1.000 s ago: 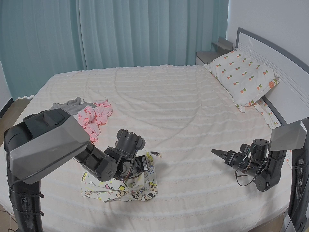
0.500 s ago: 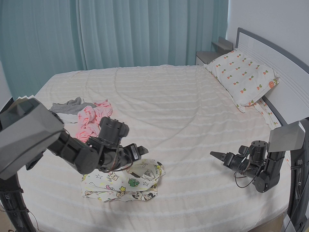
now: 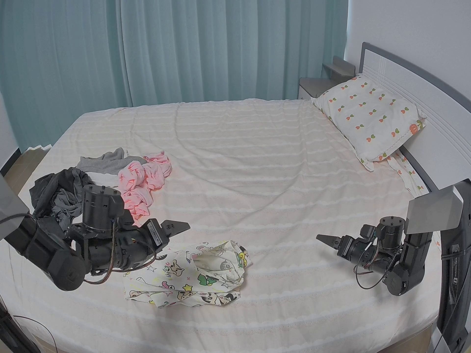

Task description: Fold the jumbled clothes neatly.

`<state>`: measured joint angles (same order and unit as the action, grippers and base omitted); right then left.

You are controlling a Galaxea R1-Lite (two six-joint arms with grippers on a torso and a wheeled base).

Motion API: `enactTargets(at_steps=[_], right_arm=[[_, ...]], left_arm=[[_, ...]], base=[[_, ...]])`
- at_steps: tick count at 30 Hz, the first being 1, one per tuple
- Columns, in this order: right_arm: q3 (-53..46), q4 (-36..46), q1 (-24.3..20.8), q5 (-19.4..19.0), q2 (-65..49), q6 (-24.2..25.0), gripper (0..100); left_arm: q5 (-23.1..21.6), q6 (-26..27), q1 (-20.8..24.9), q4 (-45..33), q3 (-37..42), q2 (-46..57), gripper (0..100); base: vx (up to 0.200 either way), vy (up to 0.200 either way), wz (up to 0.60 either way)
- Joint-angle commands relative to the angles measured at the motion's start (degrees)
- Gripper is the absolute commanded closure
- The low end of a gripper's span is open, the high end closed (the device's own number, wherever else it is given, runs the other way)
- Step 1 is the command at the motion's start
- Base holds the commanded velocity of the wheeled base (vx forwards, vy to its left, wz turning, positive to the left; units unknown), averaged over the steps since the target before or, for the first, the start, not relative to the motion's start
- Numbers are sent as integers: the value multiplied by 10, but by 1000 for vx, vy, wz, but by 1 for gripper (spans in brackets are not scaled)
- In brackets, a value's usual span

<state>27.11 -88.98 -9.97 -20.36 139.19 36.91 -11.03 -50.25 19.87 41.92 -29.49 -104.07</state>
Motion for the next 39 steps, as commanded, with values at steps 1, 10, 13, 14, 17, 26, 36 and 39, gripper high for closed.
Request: enactTargets(at_steps=[1,10,13,14,17,26,36,39], right_arm=[[-2,-7,-1,0,2,0,0],[-7,-7,-22,1,7,0,0],[-9,-7,-22,1,7,0,0],[-9,-7,-22,1,7,0,0],[-9,-7,-22,1,6,0,0],[-8,-7,-25,1,7,0,0],[-8,-7,-25,1,7,0,0],[-8,-7,-25,1,6,-1,0]], left_arm=[[-27,-27,-7,9,43,2,0],[-62,-28,-35,128,113,-51,0],[-64,-29,-40,159,125,-67,0],[-64,-29,-41,169,126,-75,0],[-64,-30,-40,190,129,-84,0],[-109,-30,-41,269,176,-83,0],[-109,-31,-52,270,179,-84,0],[-110,-31,-52,270,179,-85,0]], base=[[0,0,0],[-133,89,0],[-67,0,0],[0,0,0],[0,0,0],[0,0,0],[0,160,0],[0,200,0]])
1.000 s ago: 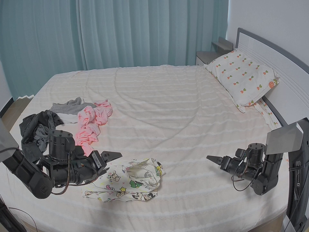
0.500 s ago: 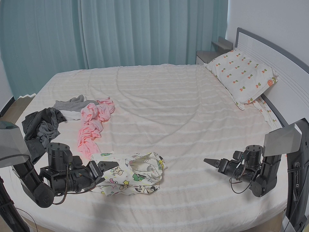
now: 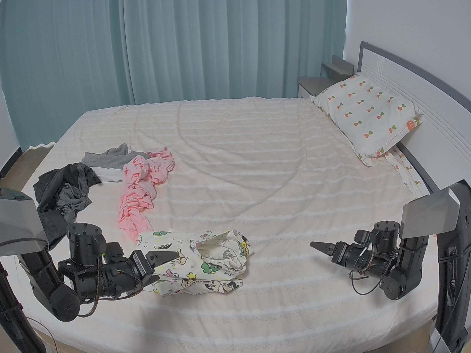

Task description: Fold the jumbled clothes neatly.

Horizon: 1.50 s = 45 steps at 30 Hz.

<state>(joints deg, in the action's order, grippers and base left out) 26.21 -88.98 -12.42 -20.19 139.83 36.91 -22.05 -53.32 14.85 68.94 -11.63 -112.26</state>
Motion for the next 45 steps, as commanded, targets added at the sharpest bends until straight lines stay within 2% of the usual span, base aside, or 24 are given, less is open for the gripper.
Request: enactTargets(at_steps=[1,15,19,25,33,43,45], right_arm=[[1,-7,-1,0,0,-1,0],[5,-7,-28,4,-39,-6,0],[17,-7,-54,6,-58,-5,0],[38,-6,-94,35,-45,-5,0],[60,-5,-105,44,-25,-11,0],[34,-6,-112,46,0,-85,0],[40,-6,-113,57,8,-98,0]], left_arm=[[0,0,-2,1,-1,-4,0],[1,1,-12,1,-8,-16,0],[1,0,-19,1,-13,-18,0],[1,1,-25,1,-16,-23,0],[1,1,-25,1,-16,-26,0],[1,1,-24,1,-16,-53,0],[1,2,-23,3,-16,-57,0]], base=[[0,200,0],[0,200,0],[0,200,0],[0,200,0],[0,175,0],[0,0,0],[0,0,0]])
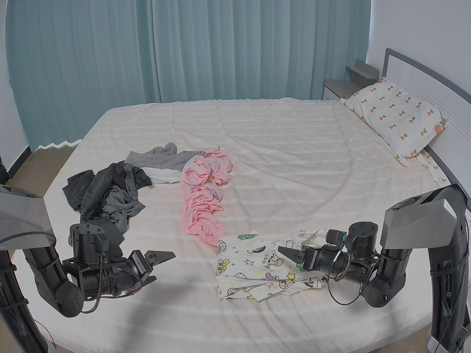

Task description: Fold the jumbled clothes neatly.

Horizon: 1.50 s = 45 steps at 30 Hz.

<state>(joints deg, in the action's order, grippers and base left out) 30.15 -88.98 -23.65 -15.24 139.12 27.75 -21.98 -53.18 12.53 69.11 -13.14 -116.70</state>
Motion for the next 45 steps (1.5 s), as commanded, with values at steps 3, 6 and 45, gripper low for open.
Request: enactTargets(at_steps=[3,6,45], right_arm=[[2,-6,1,23,24,-10,0],[-7,-5,16,24,31,-29,100],[-138,18,148,-161,26,-146,100]], left_arm=[[0,1,-1,11,0,-16,0],[2,1,-1,31,4,-27,0],[5,4,-1,61,8,-50,0]], base=[[0,0,0],[0,0,0],[0,0,0]])
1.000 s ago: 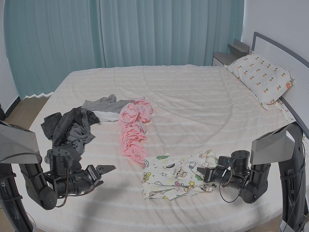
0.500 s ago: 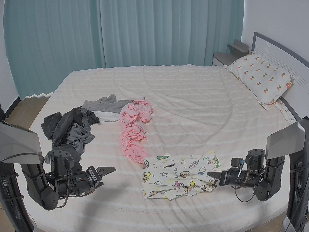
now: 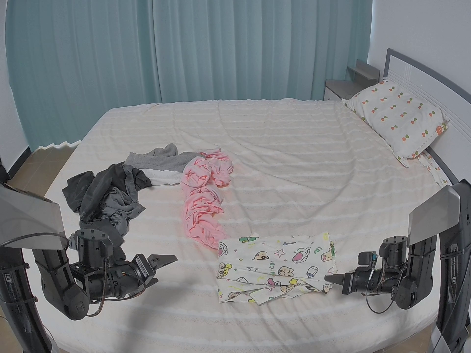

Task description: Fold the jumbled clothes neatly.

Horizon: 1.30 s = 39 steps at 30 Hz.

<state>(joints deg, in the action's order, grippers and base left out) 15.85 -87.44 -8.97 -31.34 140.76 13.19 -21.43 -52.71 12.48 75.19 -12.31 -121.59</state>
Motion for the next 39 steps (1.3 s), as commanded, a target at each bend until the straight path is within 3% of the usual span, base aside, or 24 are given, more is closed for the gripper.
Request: enactTargets(at_steps=[1,3,4,16,24,39], right_arm=[[6,3,0,1,10,0,100],[10,3,4,0,9,-1,100],[10,3,4,0,9,-1,0],[55,-9,48,0,-58,7,0],[142,1,24,9,-37,80,0],[207,68,-8,10,9,80,0]], left_arm=[[0,0,0,0,0,-1,0],[0,0,0,0,0,-1,0],[0,0,0,0,0,-1,0],[0,0,1,0,-2,-2,0],[2,1,3,17,0,-12,0],[3,0,4,26,1,-17,0]], base=[[0,0,0],[0,0,0],[0,0,0],[0,0,0],[0,0,0],[0,0,0]])
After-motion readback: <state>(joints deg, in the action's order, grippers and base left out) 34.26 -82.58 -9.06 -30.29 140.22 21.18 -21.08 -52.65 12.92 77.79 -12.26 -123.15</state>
